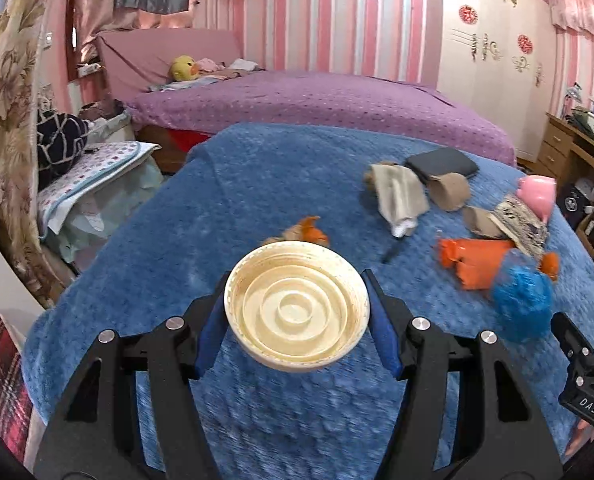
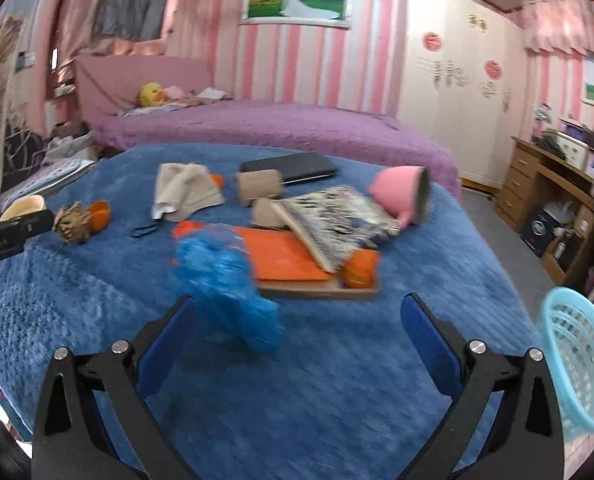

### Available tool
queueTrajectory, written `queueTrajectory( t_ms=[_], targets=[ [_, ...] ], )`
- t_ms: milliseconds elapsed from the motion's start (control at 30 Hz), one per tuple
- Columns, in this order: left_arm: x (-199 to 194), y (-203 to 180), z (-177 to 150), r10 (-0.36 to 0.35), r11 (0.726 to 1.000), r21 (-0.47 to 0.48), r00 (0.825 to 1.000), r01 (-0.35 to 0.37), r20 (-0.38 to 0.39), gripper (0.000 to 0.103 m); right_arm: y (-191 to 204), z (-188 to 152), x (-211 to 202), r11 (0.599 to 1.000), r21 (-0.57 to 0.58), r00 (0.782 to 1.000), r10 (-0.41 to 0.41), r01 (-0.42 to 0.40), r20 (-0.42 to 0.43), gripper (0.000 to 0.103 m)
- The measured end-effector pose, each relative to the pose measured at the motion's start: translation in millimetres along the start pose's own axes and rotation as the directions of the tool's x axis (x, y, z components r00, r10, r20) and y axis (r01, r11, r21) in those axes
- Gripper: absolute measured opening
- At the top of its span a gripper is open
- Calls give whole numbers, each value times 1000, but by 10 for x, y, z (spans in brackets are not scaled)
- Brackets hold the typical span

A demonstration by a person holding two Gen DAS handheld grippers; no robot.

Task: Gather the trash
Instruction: 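Grasp the cream round lid with the left gripper while the right gripper grasps the blue plastic bag, then lift the blue plastic bag with the right gripper toward the blue basket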

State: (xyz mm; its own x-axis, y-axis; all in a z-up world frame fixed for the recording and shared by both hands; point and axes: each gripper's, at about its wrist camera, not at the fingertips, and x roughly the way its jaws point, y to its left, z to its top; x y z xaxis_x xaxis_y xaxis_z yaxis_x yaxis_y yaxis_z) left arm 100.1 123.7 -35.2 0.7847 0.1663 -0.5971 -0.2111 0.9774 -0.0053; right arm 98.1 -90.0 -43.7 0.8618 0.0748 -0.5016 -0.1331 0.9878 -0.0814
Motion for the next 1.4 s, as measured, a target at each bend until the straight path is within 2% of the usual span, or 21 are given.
queueTrajectory(
  t_ms=[167,233,300,333,433,467,500,700,1000,1133,1400],
  targets=[
    [48,89,20,-18,999,-46,1000,17,-17,61,163,87,183,999,-47,999,20,-22,-32,98],
    [63,90,14,-11,999,-51,1000,10,-18,61,205,99,277,998,-54,998,31,-35,-59,94],
    [75,105,19,-7,998,-65,1000,6,-20,61,213,95,334,997,-56,996,47,-52,-77,79],
    [76,113,21,-9,997,-72,1000,7,-20,61,232,95,384,996,-59,993,65,-71,-95,75],
    [67,120,30,-10,996,-93,1000,9,-11,61,270,86,447,990,-69,986,116,-125,-122,55],
    [68,122,29,-9,995,-95,1000,8,-9,61,272,87,445,988,-71,984,131,-141,-124,45],
    [66,109,32,-9,995,-99,1000,8,-7,61,260,88,431,985,-68,982,147,-156,-120,42],
    [31,-51,60,-14,995,-94,1000,15,10,61,51,102,276,986,-45,985,157,-161,-70,38],
    [-58,-439,84,-50,996,-74,998,53,43,61,-575,123,-199,995,-90,999,44,-43,14,38],
    [-102,-649,56,-78,995,-54,996,80,45,61,-953,79,-363,997,-78,1000,-11,12,13,38],
    [-118,-1125,-60,-129,992,18,991,128,23,61,-1733,-132,-490,996,41,997,-75,76,-16,38]
  ],
)
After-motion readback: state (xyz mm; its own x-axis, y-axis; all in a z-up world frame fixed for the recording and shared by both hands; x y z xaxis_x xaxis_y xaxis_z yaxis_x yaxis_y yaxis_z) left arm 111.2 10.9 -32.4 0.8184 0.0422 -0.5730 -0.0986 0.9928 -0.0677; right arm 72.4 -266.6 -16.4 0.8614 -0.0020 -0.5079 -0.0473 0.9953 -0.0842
